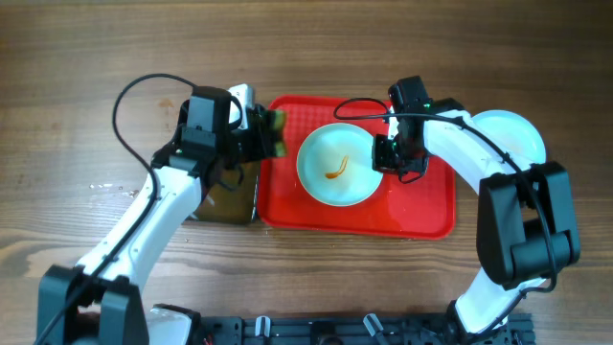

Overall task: Clean dirty plates on tray and stack at the side
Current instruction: 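Lift the sponge from the black tray with left gripper, then scrub the held plate with the sponge in left gripper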

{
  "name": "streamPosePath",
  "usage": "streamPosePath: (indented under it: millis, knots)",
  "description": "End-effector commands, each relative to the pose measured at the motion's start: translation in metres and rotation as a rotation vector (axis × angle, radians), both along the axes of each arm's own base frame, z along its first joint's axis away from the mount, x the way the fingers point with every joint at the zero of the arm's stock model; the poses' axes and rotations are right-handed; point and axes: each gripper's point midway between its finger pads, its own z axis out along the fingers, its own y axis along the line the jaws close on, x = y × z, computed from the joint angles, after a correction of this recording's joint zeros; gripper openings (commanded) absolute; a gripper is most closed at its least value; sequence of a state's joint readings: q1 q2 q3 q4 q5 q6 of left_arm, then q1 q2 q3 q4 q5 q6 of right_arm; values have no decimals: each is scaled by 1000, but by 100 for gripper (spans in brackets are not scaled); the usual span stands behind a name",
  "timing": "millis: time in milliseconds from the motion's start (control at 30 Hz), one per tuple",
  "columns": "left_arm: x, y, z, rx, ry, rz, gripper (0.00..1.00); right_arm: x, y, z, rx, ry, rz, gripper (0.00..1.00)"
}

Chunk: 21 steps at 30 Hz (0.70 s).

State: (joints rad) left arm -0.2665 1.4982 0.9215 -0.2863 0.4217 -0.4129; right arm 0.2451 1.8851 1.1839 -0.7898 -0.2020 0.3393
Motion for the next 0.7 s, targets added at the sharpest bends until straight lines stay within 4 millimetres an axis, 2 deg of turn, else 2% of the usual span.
streamPosePath:
  millis: [0, 133, 267, 333, 467, 567, 600, 667]
  knots:
    - [-10, -44, -14, -121, 91, -101, 4, -1, 2, 7, 16, -15, 0, 5]
    - [-23, -105, -40, -206, 162, -182, 4, -1, 2, 7, 17, -14, 1, 5]
    - [-26, -146, -64, -298, 235, -150, 4, -1, 2, 7, 17, -14, 1, 5]
    - [-25, -156, -71, -319, 238, -146, 4, -1, 2, 7, 17, -14, 1, 4]
    - [-15, -161, -88, -323, 222, -106, 4, -1, 2, 7, 17, -14, 0, 5]
    - [-12, -156, -98, -295, 224, -78, 4, -1, 3, 7, 20, -14, 1, 5]
    - [-13, -154, -101, -280, 230, -71, 4, -1, 3, 7, 20, -14, 1, 5]
    - [-14, -136, -121, -182, 270, 11, 5, -1, 3, 7, 20, -14, 1, 5]
